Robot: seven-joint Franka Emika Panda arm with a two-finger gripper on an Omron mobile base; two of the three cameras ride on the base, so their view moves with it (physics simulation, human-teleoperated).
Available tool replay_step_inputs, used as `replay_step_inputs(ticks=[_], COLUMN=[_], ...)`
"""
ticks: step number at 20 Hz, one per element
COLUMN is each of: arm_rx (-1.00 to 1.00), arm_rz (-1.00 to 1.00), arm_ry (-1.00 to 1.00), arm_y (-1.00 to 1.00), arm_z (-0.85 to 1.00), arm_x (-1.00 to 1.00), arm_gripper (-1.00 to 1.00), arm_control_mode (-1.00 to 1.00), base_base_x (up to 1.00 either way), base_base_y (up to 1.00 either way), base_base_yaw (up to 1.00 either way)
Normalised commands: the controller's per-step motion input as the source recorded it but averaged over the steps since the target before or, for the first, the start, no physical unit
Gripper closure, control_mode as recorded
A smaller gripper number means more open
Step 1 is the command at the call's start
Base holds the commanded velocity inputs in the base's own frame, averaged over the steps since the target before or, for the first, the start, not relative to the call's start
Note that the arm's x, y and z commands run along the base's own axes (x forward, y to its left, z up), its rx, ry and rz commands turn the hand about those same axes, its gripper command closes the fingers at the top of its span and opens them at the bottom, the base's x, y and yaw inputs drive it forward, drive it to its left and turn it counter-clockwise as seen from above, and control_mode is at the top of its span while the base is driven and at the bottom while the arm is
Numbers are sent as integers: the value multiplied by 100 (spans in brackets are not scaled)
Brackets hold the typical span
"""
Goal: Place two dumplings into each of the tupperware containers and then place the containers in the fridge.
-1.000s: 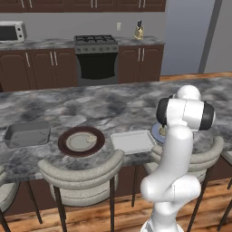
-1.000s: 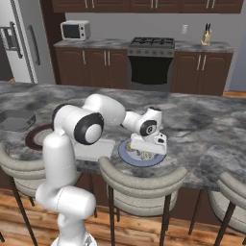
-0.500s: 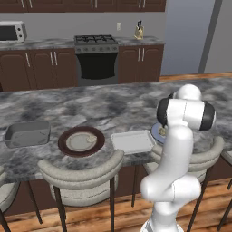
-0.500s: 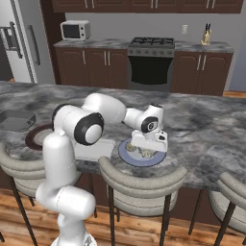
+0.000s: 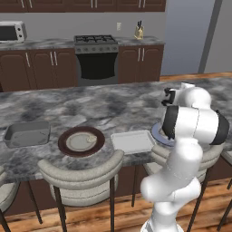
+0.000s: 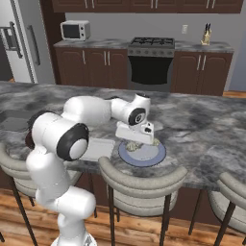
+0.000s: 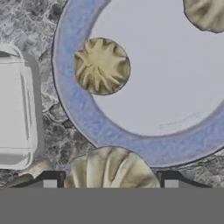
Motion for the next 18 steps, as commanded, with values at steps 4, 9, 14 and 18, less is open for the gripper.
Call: replay_step_inputs(ticks=[4, 9, 14, 18], arm_rx=[0, 0, 0, 0], arm_rz=[0, 0, 1, 3], arm_ry=[-3, 0, 0, 1], arm_y=[100, 96, 43, 41], arm_z=[8, 0, 0, -5], arm_x=[-2, 1, 41, 42], arm_gripper=[100, 100, 100, 100], arm_control_mode=[-100, -100, -100, -100], base_base_x=[0, 0, 0, 0], base_base_y=[0, 0, 0, 0], base_base_yaw=[0, 0, 0, 0])
